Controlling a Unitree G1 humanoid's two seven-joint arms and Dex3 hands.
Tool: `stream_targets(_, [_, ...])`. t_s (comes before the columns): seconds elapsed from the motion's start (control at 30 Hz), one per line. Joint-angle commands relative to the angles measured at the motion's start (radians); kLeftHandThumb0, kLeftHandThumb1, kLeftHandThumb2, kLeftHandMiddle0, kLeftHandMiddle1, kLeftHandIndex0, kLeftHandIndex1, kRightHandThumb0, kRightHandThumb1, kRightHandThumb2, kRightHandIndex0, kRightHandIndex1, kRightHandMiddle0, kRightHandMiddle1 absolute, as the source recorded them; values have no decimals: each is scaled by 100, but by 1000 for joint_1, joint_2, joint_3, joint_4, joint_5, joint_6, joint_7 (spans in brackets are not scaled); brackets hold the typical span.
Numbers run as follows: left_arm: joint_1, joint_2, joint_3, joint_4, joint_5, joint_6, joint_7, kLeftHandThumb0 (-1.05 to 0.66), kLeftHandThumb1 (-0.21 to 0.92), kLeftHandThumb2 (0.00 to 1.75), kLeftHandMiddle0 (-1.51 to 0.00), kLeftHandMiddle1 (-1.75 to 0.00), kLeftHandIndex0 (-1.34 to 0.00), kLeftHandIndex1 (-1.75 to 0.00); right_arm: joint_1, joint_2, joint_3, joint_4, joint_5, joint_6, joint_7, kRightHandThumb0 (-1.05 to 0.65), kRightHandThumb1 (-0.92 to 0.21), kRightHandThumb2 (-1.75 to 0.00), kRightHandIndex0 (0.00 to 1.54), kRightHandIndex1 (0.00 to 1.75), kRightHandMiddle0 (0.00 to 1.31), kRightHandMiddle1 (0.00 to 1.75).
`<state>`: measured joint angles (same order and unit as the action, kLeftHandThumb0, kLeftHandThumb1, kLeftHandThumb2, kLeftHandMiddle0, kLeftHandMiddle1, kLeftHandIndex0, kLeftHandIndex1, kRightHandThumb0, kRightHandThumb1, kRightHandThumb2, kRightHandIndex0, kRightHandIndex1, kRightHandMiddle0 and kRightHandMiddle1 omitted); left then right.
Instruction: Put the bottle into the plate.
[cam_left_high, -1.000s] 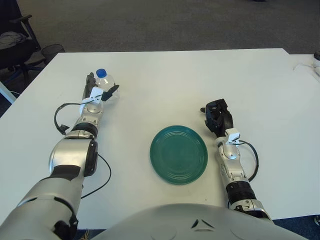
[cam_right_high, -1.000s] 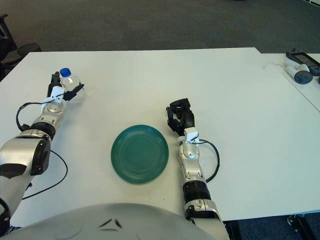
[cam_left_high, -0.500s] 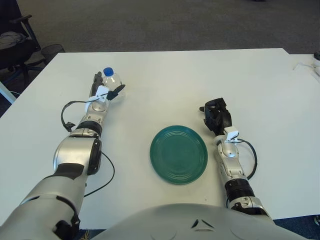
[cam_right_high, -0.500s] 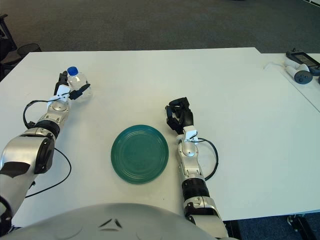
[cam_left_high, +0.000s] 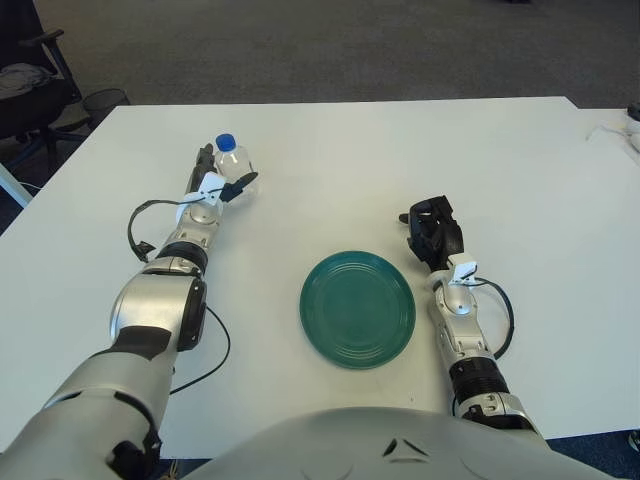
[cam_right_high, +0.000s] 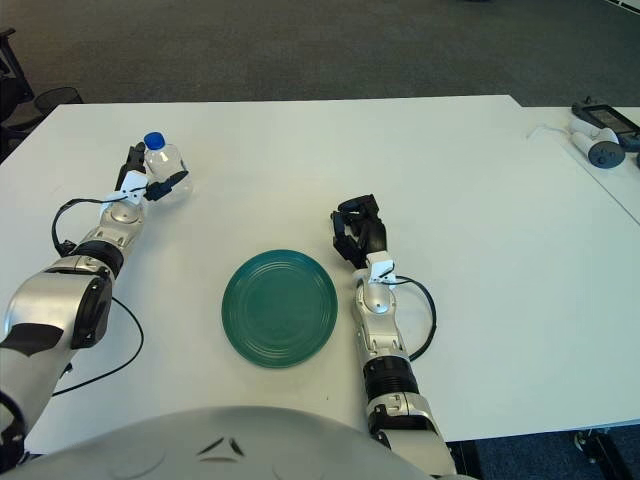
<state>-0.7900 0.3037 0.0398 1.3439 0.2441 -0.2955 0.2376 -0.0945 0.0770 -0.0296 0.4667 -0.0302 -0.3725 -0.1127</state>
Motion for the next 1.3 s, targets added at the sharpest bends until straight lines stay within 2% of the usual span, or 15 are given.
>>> stream_targets(0.0, [-17,-9,-5,8,7,-5,-19,-105,92,7,-30,-8,0,-38,88,17,5,130,15,113,22,-35,-88,-57,35,115,22,175])
stream_targets(0.6, [-15,-33,-26,9,18,-1,-40,-100,92,5,-33,-10,0,-43,96,15,7,116,10,124,25,-35,-87,-58,35,114,22,175])
stream_targets(0.93, [-7,-48,-31,8,22,-17,-15,-99,92,5,-35,-13,0,-46,95,12,6,126,10,114,29,-35,-86,-60,34,114,23,175])
stream_targets(1.0, [-5,-52,-30,8,21,-22,-7,-98,92,4,-34,-23,0,-53,93,11,6,128,10,115,30,-35,-86,-60,34,114,23,175])
stream_targets(1.07, [-4,-56,-29,8,20,-27,0,-96,92,3,-29,-46,0,-66,92,10,4,129,10,113,30,-35,-86,-60,34,115,23,175])
stream_targets(1.1, [-3,-58,-28,8,20,-30,4,-93,91,3,-30,-60,0,-86,92,10,3,130,11,111,30,-35,-86,-60,34,115,23,175])
stream_targets(1.13, [-2,-62,-28,8,19,-33,6,-92,91,3,-29,-66,0,-93,92,11,2,131,11,109,30,-35,-86,-60,34,115,23,175])
stream_targets(1.17, [-2,-64,-27,9,18,-36,8,-87,90,2,-29,-83,0,-112,92,11,2,132,11,107,29,-35,-86,-60,34,115,23,175])
stream_targets(1.27, [-5,-75,-29,7,19,-45,14,-81,88,1,-28,-111,-1,-139,88,12,-1,138,14,105,31,-35,-86,-60,34,115,23,175])
